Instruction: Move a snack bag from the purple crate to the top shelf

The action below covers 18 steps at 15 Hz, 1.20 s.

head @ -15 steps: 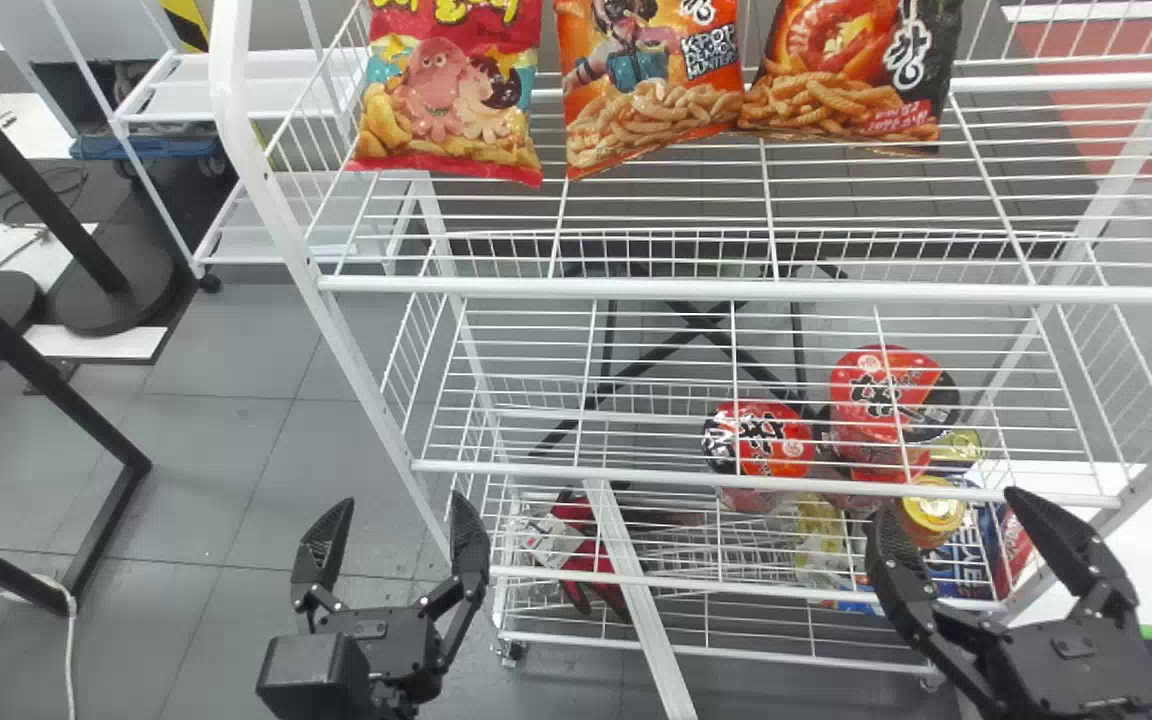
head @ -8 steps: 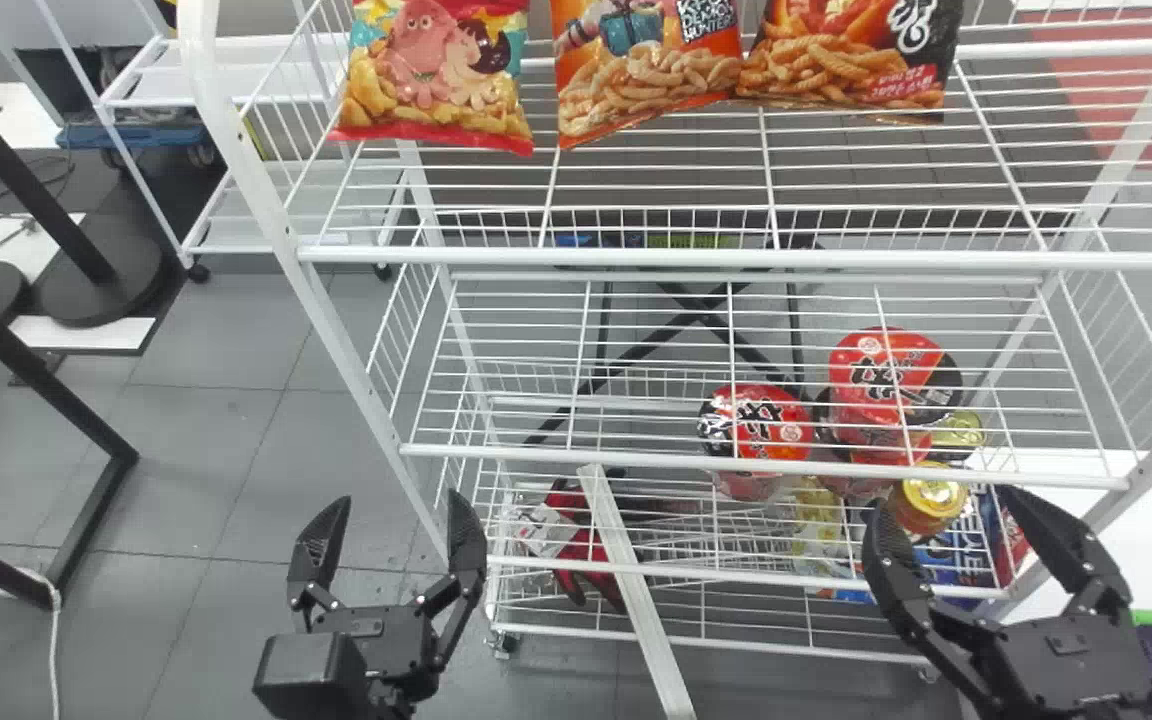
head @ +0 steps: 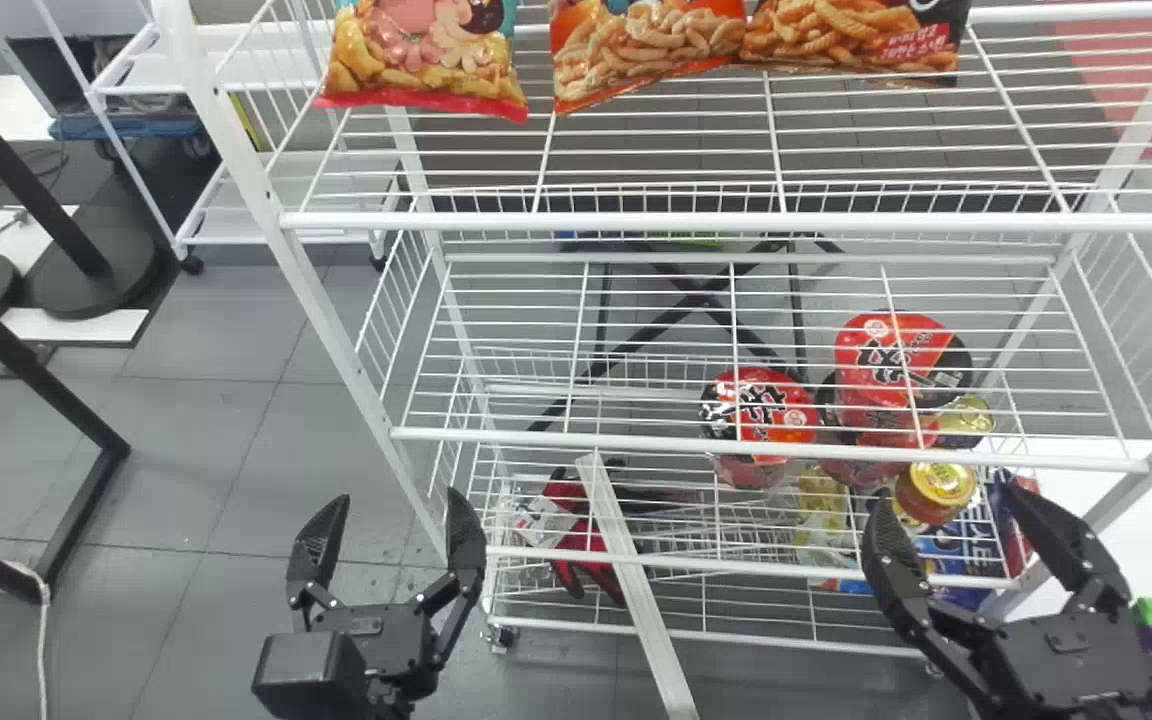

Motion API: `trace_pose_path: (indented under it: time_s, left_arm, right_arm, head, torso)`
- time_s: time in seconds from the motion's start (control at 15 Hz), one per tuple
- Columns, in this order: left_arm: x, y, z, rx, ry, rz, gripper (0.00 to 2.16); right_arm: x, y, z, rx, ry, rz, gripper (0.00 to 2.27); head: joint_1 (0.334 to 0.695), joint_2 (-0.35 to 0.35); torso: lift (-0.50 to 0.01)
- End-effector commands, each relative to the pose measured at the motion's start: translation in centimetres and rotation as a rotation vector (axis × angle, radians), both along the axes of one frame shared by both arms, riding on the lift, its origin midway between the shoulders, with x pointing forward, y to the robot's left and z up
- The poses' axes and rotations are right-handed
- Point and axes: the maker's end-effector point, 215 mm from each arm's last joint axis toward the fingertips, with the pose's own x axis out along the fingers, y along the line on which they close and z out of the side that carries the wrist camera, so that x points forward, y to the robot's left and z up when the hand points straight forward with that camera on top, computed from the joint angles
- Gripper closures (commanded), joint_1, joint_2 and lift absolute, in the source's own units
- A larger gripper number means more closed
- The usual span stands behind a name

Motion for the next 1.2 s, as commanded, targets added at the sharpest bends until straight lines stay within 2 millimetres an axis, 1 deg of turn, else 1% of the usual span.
trace_pose_path:
  time_s: [0.0, 1.13]
  left_arm:
    - [0.00, 0.00, 0.00, 0.000, 0.000, 0.000, 0.15]
    - [0.02, 0.31, 0.16, -0.004, -0.004, 0.008, 0.15]
  right_arm:
    - [0.00, 0.01, 0.01, 0.000, 0.000, 0.000, 0.07]
    - [-0.06, 0.09, 0.05, 0.000, -0.002, 0.002, 0.07]
  head:
    - [0.695, 0.110]
    - [0.695, 0.117]
  torso:
    - [-0.272]
    - [-0.340]
